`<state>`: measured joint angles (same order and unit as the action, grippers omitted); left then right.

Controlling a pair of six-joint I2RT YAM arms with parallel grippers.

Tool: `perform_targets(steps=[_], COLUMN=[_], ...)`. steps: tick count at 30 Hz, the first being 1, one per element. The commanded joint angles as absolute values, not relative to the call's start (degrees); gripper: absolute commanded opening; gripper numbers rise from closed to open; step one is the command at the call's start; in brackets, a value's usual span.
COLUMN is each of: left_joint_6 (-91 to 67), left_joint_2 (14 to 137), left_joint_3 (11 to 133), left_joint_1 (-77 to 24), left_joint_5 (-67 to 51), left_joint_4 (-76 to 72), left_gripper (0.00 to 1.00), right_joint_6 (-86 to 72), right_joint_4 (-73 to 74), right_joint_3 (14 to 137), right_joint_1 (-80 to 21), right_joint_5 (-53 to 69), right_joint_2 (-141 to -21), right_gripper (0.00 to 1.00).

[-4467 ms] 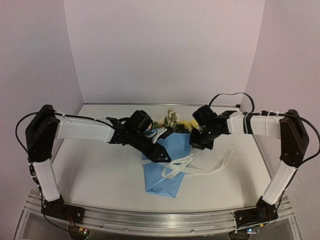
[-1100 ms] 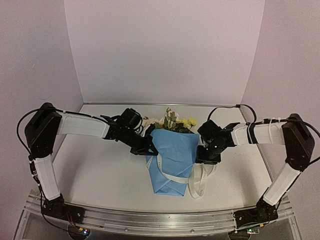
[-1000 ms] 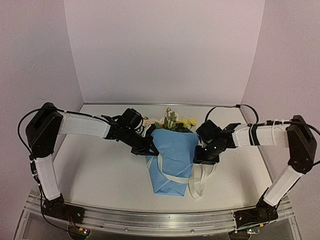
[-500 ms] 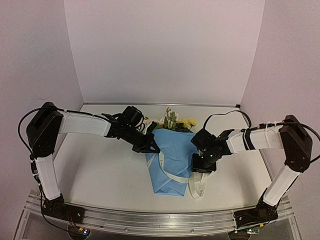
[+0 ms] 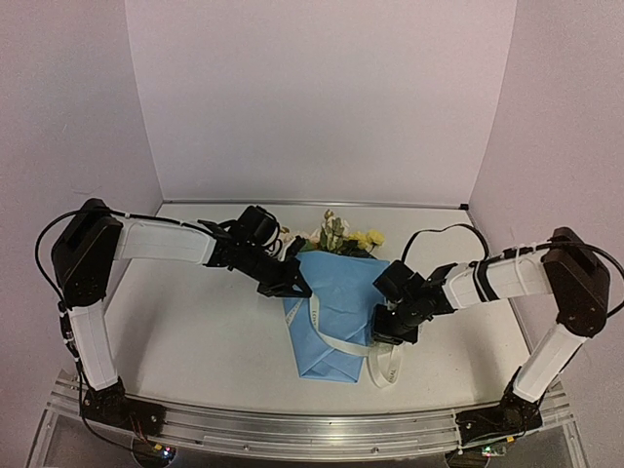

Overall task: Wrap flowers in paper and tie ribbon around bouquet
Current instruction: Cross the ribbon over the folded bouquet.

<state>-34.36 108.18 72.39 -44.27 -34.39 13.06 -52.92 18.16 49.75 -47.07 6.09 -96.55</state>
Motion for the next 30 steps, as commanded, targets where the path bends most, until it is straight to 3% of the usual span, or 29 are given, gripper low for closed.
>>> perform_targets(steps=[1,14,22,30], left_joint_6=[-32.9,-32.3,-35.9,-38.9], left_joint_2=[107.8,109.1,110.9,113.5], left_joint_3=[75.4,77.3,78.3,79.6], left_joint_1=[-43.5,-42.6,-41.8,-39.7], left_joint_5=[-35.3,-38.8,-40.1,-41.5], left_joint_4=[12.5,9.5,5.1,1.4], left_gripper=[0.00,0.00,0.00,0.00], right_joint_6=[-53.3,-46.8,-39.2,-36.7], right_joint_4=[22.5,36.9,37.9,38.5], right_joint_3=[49.3,57.4,69.6,77.3], right_joint_1=[-47.4,-43.5,-32.4,-32.2], right_joint_5=[1.6,-10.8,-7.4,-0.5], right_joint_2=[-88.9,-79.7,-84.3,-86.5], right_gripper=[0.00,0.00,0.00,0.00])
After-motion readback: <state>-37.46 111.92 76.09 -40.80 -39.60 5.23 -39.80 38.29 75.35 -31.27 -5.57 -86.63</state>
